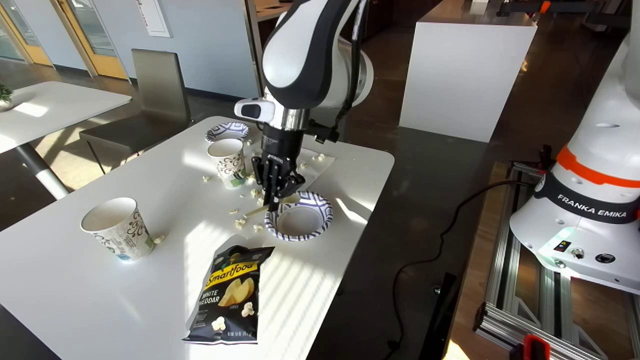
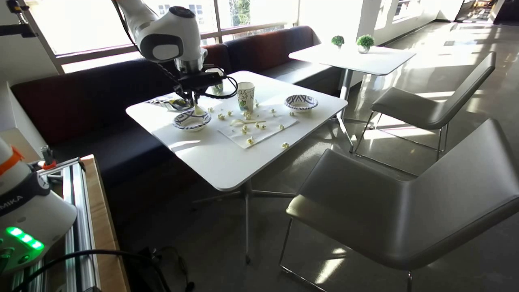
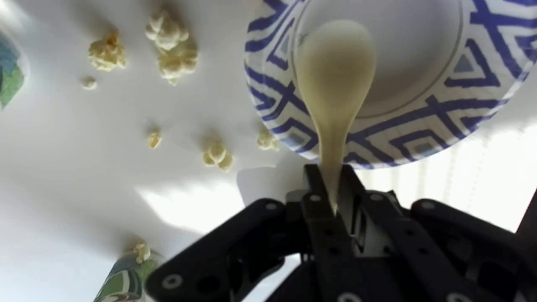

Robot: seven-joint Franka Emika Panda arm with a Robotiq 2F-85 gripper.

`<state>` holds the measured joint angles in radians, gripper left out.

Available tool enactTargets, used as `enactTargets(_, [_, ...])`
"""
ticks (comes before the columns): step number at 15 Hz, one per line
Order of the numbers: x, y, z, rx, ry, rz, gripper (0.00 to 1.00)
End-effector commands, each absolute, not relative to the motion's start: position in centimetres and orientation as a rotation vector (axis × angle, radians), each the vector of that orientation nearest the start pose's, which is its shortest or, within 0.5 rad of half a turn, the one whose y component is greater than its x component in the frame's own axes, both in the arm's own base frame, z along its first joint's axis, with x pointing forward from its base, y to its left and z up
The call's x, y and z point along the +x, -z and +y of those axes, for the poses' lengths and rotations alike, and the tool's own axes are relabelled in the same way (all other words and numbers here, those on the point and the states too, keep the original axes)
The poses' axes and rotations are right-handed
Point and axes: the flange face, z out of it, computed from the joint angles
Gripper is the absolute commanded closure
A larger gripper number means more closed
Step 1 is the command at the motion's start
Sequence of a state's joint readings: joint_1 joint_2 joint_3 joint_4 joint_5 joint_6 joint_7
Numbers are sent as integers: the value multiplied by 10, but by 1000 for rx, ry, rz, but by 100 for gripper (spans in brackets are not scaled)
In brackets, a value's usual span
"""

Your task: Use the spoon to place one white item inside the cup

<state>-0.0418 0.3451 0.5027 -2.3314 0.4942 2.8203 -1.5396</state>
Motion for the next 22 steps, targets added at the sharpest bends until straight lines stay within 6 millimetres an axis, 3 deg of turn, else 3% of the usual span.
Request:
enactTargets(1, [502, -263, 231, -2063, 609, -1884, 97])
enactTargets(4, [530, -273, 247, -1974, 743, -1736, 97])
enactTargets(8, [550, -249, 259, -1924, 775, -1591, 97])
enactTargets(10, [547, -227, 264, -1865, 670, -1564, 97])
enactTargets(11, [543, -252, 257, -1914, 719, -1599, 86])
enactTargets(13, [545, -232, 260, -1888, 669, -1573, 86])
enactTargets(15, [546, -227, 262, -1884, 662, -1566, 86])
enactTargets(16, [546, -228, 262, -1883, 664, -1567, 97])
enactTargets(22, [553, -198, 267, -1864, 798, -1432, 97])
